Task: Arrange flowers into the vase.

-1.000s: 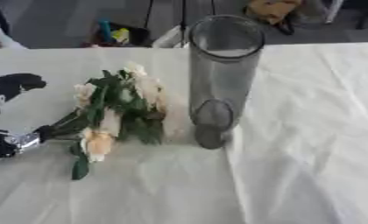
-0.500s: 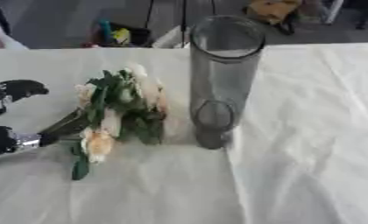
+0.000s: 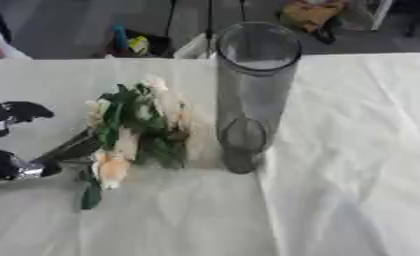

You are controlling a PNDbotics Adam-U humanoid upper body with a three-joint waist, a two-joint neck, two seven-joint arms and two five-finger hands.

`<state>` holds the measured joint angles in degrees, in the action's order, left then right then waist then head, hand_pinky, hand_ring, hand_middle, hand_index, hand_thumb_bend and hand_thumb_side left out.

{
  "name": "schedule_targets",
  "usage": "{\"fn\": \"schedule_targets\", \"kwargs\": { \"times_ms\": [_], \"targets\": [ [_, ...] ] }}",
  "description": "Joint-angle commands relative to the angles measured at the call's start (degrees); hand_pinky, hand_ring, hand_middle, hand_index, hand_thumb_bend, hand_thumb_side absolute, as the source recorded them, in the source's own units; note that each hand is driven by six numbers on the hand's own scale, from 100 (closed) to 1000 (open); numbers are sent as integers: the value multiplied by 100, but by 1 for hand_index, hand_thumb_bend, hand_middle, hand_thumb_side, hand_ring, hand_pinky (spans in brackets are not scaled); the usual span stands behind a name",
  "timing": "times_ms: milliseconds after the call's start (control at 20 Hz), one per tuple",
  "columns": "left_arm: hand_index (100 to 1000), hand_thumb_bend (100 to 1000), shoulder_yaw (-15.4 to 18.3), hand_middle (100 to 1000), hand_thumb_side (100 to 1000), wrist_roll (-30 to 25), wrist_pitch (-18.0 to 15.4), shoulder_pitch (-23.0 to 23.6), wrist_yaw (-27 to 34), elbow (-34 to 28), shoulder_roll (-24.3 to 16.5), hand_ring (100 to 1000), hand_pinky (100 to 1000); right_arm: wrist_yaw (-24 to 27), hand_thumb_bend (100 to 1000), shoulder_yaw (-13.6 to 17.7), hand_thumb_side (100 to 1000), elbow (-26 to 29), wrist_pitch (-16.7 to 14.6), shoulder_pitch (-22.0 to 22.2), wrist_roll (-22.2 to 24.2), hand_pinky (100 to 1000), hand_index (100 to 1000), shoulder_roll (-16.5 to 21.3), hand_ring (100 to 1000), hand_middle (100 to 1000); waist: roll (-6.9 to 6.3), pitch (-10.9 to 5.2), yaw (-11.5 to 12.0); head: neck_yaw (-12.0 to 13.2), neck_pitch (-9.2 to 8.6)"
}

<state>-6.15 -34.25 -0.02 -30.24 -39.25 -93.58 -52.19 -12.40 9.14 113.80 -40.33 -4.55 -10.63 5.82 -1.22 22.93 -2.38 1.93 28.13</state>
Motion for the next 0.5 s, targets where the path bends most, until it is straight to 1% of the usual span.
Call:
{"fn": "schedule_targets", "kwargs": {
  "times_ms": [50, 150, 250, 500],
  "targets": [
    [1000, 536, -45, 894, 694, 192, -16, -105, -207, -13, -92, 826, 799, 2, 100, -4, 1000, 80, 3, -30, 34, 709, 882, 32, 795, 720, 11, -103, 2, -3, -70],
    [1000, 537, -104, 885, 676, 291, -54, -119, -338, -7, -40, 815, 791, 12, 100, -4, 1000, 80, 19, -42, 47, 709, 882, 25, 796, 720, 8, -98, -1, 0, -74],
    [1000, 519, -153, 868, 671, 380, -78, -138, -432, 0, 14, 796, 773, 22, 100, -3, 1000, 80, 35, -53, 58, 710, 883, 21, 796, 720, 3, -94, -3, 0, -69],
    [992, 513, -263, 842, 659, 595, -82, -201, -656, 65, 99, 773, 757, 46, 100, -4, 1000, 80, 61, -74, 91, 710, 884, 21, 797, 720, -12, -85, -16, 21, -50]
  ]
}}
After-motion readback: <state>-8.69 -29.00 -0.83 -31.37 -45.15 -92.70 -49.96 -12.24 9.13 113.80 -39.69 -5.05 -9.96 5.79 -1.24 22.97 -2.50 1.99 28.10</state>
